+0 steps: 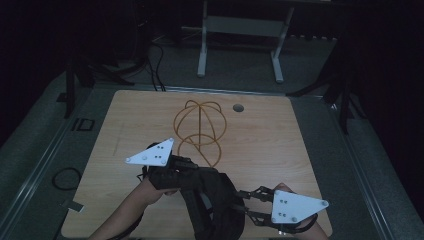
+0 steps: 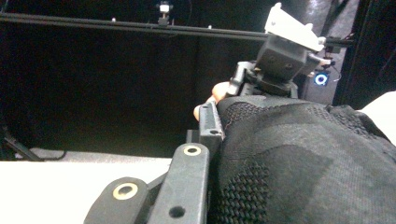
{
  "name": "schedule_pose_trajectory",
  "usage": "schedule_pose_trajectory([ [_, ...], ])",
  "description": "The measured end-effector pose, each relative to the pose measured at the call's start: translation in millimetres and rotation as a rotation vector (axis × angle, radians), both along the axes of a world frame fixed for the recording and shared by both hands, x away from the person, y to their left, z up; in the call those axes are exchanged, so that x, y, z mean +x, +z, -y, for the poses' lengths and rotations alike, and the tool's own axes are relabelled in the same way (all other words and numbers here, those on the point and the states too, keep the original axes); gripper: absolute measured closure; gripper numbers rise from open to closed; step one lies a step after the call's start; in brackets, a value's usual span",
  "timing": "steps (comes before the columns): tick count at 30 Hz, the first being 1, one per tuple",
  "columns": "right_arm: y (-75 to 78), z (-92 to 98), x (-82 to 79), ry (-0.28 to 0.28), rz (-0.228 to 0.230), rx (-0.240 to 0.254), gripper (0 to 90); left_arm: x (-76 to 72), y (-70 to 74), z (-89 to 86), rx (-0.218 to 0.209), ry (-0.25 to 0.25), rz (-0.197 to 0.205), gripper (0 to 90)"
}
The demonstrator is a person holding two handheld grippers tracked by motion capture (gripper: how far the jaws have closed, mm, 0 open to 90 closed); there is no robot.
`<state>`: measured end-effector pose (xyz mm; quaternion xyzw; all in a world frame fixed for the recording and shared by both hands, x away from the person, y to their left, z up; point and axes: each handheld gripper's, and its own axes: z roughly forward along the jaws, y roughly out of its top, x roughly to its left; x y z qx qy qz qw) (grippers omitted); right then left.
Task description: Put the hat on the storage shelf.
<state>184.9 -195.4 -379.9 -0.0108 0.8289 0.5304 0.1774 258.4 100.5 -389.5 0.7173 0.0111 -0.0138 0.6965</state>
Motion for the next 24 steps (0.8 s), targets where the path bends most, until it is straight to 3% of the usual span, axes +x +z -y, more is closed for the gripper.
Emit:
schedule_pose_trajectory([
  [2,-0.9,-0.5,0.5,-0.006,0.0,-0.011,87.8,2.0,-1.9,0.8,0.009,0.013,0.0,89.6],
  [10,0.3,9.6,8.3,-0.041,-0.057,0.06,88.9,7.3,-5.7,-2.5,0.048,0.078,0.01,86.1],
  [14,1.9,11.0,10.2,-0.049,-0.067,0.066,88.9,7.4,-4.5,-3.0,0.052,0.114,0.026,80.2],
  [17,3.9,13.5,10.7,-0.057,-0.067,0.07,88.9,3.7,-2.2,-1.8,0.071,0.175,0.043,75.6],
  [18,4.9,16.4,11.2,-0.056,-0.073,0.079,88.9,2.8,-1.7,-1.9,0.073,0.185,0.049,69.3],
  [24,7.0,23.9,12.6,-0.082,-0.077,0.092,88.8,4.2,-0.9,-6.9,0.092,0.229,0.024,60.6],
])
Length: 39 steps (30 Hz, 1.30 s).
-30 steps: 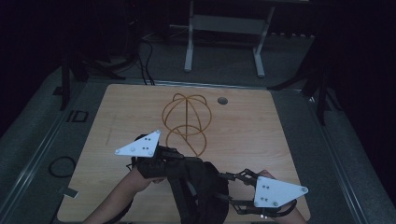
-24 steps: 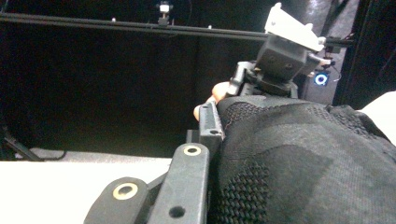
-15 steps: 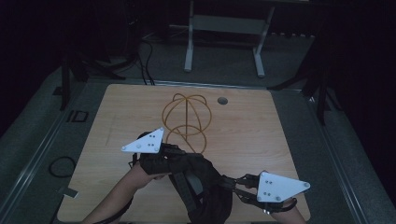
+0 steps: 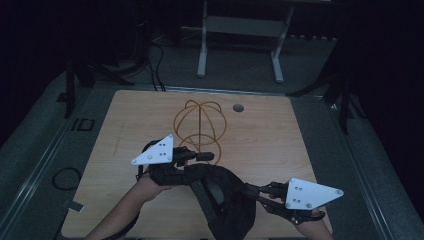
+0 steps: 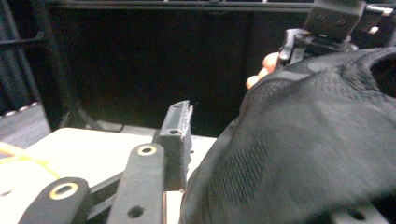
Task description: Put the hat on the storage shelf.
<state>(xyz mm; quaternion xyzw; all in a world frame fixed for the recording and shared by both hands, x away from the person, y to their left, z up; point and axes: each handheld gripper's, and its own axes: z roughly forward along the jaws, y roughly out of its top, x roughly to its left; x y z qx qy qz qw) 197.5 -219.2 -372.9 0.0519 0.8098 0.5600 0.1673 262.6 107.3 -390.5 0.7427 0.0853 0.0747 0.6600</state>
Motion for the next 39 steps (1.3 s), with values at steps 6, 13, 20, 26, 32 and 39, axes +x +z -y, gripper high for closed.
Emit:
schedule_pose_trajectory([
  [6,3.3,11.4,2.3,-0.038,0.002,0.018,88.8,-2.1,-1.1,-5.3,0.059,0.048,0.022,59.9],
  [13,8.3,25.9,4.5,-0.107,0.008,0.059,88.8,-6.4,-2.3,-18.9,0.078,0.127,0.047,58.3],
  [20,18.5,41.9,10.9,-0.213,0.02,0.072,88.8,-15.2,-9.3,-35.5,0.112,0.192,0.062,57.2],
  [26,24.4,53.7,22.8,-0.323,0.036,0.063,88.8,-20.8,-23.7,-56.1,0.147,0.257,0.053,56.3],
  [32,27.7,62.1,37.2,-0.413,0.045,0.068,88.8,-26.7,-43.8,-75.5,0.202,0.329,0.033,56.4],
  [39,37.6,64.1,65.2,-0.483,0.058,0.042,88.8,-33.9,-77.3,-106.5,0.201,0.425,-0.034,56.3],
])
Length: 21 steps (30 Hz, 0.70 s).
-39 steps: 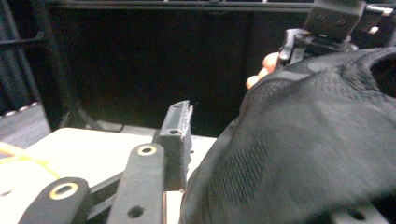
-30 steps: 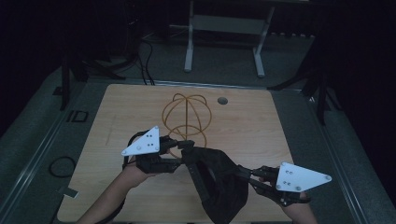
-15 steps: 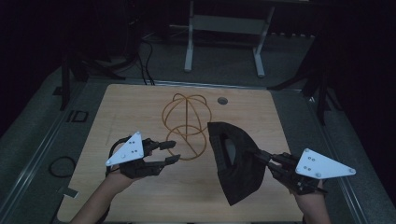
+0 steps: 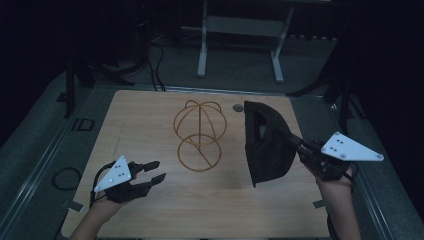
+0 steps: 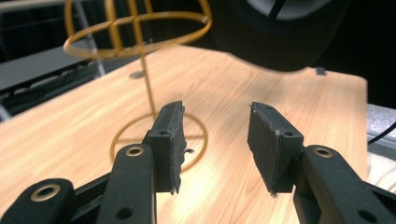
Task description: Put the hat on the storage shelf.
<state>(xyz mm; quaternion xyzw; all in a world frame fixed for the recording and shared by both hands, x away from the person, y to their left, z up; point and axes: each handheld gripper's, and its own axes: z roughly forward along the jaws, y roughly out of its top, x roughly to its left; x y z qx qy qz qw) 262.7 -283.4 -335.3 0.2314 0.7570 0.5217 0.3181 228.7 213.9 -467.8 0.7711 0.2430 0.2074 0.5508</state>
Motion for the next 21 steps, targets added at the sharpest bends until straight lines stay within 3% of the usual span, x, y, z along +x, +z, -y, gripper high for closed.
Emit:
schedule_pose_trajectory([
  [8,19.7,-9.5,24.2,-0.048,0.027,-0.022,88.8,-7.6,-29.8,-18.1,-0.015,0.065,-0.043,54.8],
  [14,36.4,-20.4,42.1,-0.047,0.039,-0.015,88.8,-12.7,-44.6,-26.4,-0.024,0.093,-0.071,49.3],
  [18,44.3,-27.6,49.6,-0.045,0.042,-0.011,88.8,-12.7,-54.2,-33.2,-0.038,0.142,-0.099,39.0],
  [19,49.2,-33.3,55.2,-0.045,0.039,-0.014,88.8,-12.6,-56.5,-34.5,-0.034,0.151,-0.103,30.3],
  [21,52.9,-38.5,60.5,-0.046,0.042,-0.02,88.8,-12.4,-61.4,-36.1,-0.025,0.159,-0.114,24.9],
])
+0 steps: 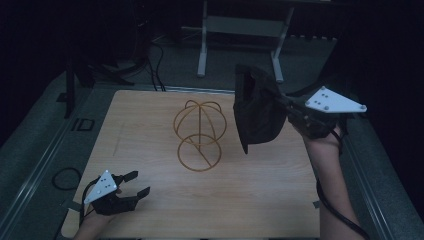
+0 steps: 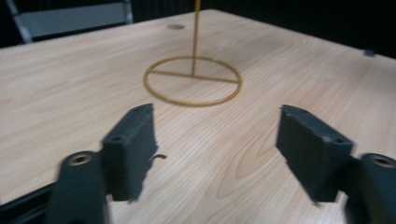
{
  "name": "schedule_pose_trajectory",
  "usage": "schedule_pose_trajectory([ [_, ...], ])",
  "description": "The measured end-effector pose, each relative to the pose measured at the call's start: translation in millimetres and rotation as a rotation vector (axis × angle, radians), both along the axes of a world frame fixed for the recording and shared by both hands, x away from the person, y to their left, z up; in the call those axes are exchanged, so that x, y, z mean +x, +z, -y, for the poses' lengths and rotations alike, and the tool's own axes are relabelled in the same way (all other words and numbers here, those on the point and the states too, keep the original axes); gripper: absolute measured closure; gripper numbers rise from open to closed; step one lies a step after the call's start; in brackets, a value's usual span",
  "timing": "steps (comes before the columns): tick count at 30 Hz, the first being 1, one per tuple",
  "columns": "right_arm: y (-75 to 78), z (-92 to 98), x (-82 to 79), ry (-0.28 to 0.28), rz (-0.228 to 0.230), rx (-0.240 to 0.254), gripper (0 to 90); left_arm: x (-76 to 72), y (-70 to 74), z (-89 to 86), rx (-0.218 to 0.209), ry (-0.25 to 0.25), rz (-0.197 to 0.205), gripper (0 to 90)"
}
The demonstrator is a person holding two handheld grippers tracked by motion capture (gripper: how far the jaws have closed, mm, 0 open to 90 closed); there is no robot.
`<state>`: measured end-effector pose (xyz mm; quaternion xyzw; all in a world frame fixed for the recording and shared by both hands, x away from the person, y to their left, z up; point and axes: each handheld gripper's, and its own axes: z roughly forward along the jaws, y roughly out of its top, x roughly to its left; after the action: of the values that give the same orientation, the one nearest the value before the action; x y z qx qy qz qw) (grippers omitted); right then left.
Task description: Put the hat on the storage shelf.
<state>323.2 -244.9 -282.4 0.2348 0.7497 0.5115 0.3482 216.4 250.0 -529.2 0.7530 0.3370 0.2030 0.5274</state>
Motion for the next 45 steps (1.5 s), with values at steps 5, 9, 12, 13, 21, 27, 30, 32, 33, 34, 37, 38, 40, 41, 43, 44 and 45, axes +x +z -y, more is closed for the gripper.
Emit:
schedule_pose_trajectory([
  [5,8.3,-15.6,10.6,0.001,-0.023,-0.021,88.8,1.4,-12.9,-0.2,0.048,0.023,-0.043,2.3],
  [9,9.0,-30.6,15.7,0.032,-0.034,-0.037,88.8,-1.2,-16.6,-1.5,0.059,0.084,-0.012,2.1],
  [12,7.5,-41.7,20.6,0.055,-0.052,-0.055,88.7,-2.2,-15.9,-3.3,0.062,0.109,-0.006,2.1],
  [13,6.6,-45.4,22.3,0.066,-0.061,-0.062,88.8,-2.4,-16.3,-4.1,0.06,0.113,-0.004,2.1],
  [21,-3.2,-72.8,33.8,0.093,-0.11,-0.127,88.7,-2.1,-18.8,-12.7,0.02,0.149,-0.002,2.1],
  [27,-14.2,-88.5,40.1,0.109,-0.143,-0.169,88.7,-2.3,-19.9,-14.0,0.012,0.141,-0.002,2.2],
  [30,-18.4,-95.1,41.9,0.119,-0.159,-0.183,88.6,-1.8,-21.3,-13.4,0.013,0.137,-0.008,2.2],
  [32,-19.8,-97.2,42.4,0.121,-0.167,-0.191,88.7,-1.8,-21.7,-13.3,0.015,0.137,-0.007,2.2],
  [33,-25.3,-103.9,43.9,0.135,-0.186,-0.214,88.6,-1.9,-22.4,-12.6,0.021,0.134,-0.006,2.2],
  [34,-26.3,-105.0,44.1,0.137,-0.191,-0.217,88.6,-1.9,-22.6,-12.5,0.02,0.131,-0.008,2.2],
  [37,-30.8,-109.6,45.3,0.147,-0.203,-0.231,88.6,-1.8,-23.6,-12.6,0.013,0.127,-0.013,2.2],
  [38,-32.5,-111.1,45.7,0.15,-0.208,-0.236,88.6,-1.7,-23.8,-12.7,0.01,0.126,-0.015,2.2],
  [40,-35.4,-113.4,46.5,0.156,-0.214,-0.241,88.6,-1.9,-24.0,-13.0,0.009,0.127,-0.014,2.2],
  [41,-36.8,-114.7,46.9,0.157,-0.219,-0.241,88.6,-1.9,-24.1,-13.3,0.005,0.124,-0.015,2.2],
  [43,-39.7,-116.8,47.5,0.161,-0.229,-0.245,88.6,-2.2,-24.5,-14.0,0.004,0.123,-0.011,2.2],
  [44,-41.2,-117.8,47.8,0.167,-0.234,-0.245,88.6,-2.5,-24.6,-14.3,0.0,0.121,-0.008,2.2],
  [45,-41.2,-117.8,47.8,0.167,-0.234,-0.245,88.6,-2.5,-24.6,-14.3,0.0,0.121,-0.008,2.2],
])
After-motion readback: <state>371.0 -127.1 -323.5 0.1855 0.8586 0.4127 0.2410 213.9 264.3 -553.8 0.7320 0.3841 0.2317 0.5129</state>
